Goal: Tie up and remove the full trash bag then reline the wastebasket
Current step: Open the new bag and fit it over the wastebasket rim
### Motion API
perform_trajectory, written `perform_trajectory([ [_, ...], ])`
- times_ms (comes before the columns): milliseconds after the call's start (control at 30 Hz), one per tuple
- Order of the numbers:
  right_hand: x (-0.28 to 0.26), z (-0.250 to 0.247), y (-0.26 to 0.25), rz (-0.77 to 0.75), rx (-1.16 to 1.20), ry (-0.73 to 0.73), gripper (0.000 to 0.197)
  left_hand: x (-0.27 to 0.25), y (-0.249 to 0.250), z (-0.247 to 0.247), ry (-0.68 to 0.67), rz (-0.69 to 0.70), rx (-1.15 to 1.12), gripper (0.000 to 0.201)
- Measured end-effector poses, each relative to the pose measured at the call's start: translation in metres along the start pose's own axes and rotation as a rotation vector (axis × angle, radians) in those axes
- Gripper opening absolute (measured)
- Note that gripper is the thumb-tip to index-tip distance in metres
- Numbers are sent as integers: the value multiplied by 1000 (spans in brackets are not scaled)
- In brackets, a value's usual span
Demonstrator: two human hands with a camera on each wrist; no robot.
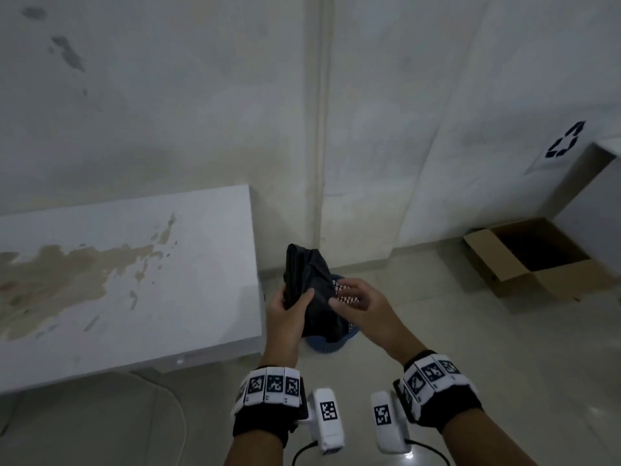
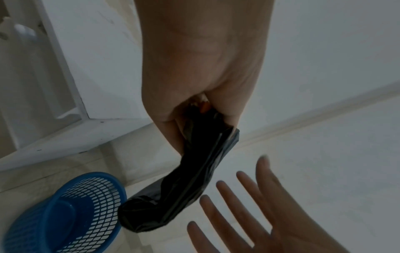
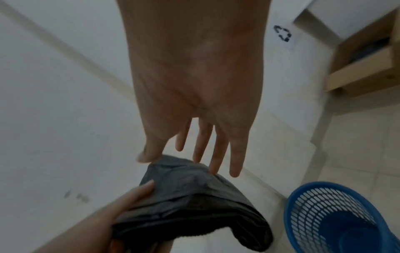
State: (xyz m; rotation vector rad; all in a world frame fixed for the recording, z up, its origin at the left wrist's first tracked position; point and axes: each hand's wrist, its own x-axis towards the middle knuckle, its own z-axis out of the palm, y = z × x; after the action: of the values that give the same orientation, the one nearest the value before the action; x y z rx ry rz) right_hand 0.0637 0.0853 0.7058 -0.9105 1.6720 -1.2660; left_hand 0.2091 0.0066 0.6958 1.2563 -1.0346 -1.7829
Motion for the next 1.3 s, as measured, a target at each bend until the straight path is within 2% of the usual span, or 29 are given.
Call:
perform_trajectory([
  [67, 0, -20, 6, -24, -95, -124, 63, -2, -8, 25, 29, 56, 49, 31],
  [133, 6, -34, 15, -46, -158, -150, 68, -3, -12, 45, 21, 67, 88, 30],
  [233, 24, -45, 23, -66, -139, -126, 48, 5, -16, 63, 22, 66, 138, 20],
  [367, 61, -57, 32, -56, -100, -119, 16, 35, -20, 73, 79, 50, 188, 27],
  [500, 115, -69, 59, 113, -56, -17, 25, 85, -27, 75, 126, 26, 188, 33],
  [600, 154, -82, 79, 260, -16, 33, 32, 126, -36, 76, 126, -7, 170, 27],
  [700, 188, -94, 90, 328, -77, 65, 41, 165, -49, 79, 123, -33, 180, 27],
  [800, 221, -100, 112, 383, -80, 79, 58, 200, -67, 82, 114, -78, 192, 34],
  [867, 241, -98, 123, 364, -87, 75, 54, 221, -80, 87, 85, -135, 164, 46],
  [967, 268, -87, 140, 293, -86, 82, 28, 246, -97, 100, 12, -195, 145, 59],
  [1067, 286, -74, 156, 264, 77, 10, 25, 267, -113, 112, -63, -183, 151, 67],
  [1133, 296, -69, 172, 240, 118, -24, 22, 280, -123, 115, -93, -186, 86, 64],
  [1233, 315, -63, 207, 207, 112, -39, 22, 305, -150, 114, -89, -246, -73, 47],
  [1300, 327, -60, 236, 172, 84, -45, 22, 317, -174, 111, -55, -200, -22, 38],
])
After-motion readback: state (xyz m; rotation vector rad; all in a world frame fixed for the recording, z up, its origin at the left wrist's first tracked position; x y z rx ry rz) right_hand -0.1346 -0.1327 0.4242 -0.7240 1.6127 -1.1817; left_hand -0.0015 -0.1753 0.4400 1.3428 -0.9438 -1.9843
